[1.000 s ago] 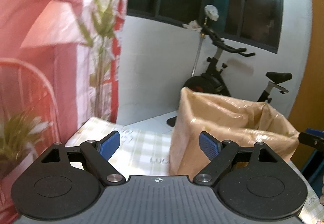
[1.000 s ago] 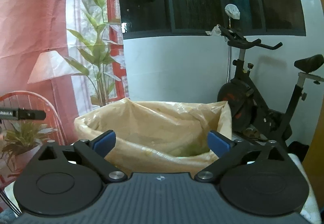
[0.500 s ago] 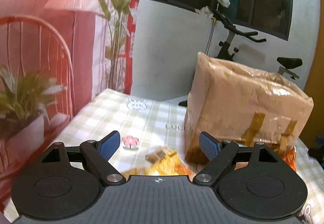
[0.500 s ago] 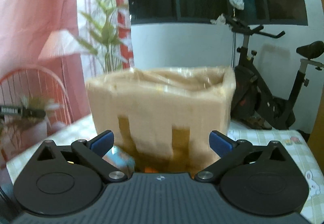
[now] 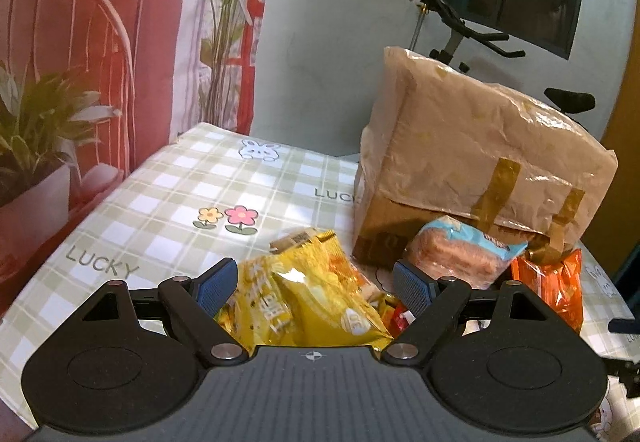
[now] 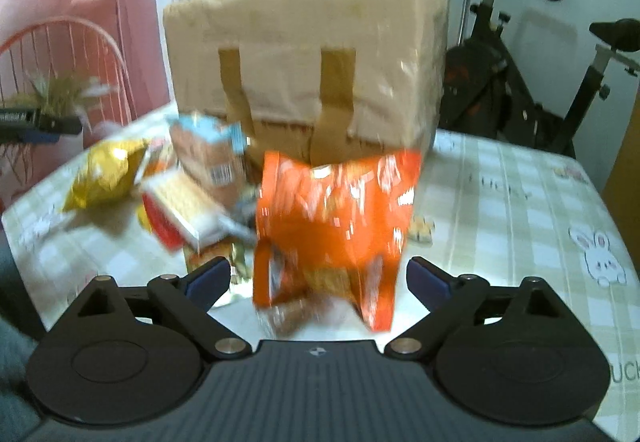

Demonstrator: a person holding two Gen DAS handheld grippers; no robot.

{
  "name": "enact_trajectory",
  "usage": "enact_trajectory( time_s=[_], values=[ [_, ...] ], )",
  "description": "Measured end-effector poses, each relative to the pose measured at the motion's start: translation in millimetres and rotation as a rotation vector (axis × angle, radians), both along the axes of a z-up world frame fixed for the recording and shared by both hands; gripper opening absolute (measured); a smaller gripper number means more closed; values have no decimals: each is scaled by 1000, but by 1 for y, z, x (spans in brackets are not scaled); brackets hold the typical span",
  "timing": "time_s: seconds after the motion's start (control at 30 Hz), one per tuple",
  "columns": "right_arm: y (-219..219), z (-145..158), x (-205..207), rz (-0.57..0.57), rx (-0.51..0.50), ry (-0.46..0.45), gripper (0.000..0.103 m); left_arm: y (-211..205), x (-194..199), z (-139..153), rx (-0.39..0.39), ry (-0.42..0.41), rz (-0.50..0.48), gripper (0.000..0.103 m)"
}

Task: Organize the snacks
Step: 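Return to the pile and grasp the red jerky packet with the right tool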

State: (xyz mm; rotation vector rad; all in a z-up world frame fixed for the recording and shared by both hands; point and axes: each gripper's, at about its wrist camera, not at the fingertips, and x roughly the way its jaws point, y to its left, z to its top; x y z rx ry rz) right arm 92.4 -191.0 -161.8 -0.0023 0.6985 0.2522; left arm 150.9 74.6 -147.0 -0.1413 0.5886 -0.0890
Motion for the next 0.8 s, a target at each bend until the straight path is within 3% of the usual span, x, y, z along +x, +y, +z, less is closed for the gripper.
enact_trajectory(
  time_s=[0.3, 0.57, 0.8],
  values=[
    [-15, -19, -24, 128, -139, 134, 86, -4, -5, -12, -36, 44, -7, 86],
    [-14, -29, -37, 310, -160, 209, 83, -6, -3, -13, -39, 52, -10, 86],
    [-11, -38, -40, 351, -183, 233, 76, -6, -1, -14, -39, 61, -13, 86]
  ],
)
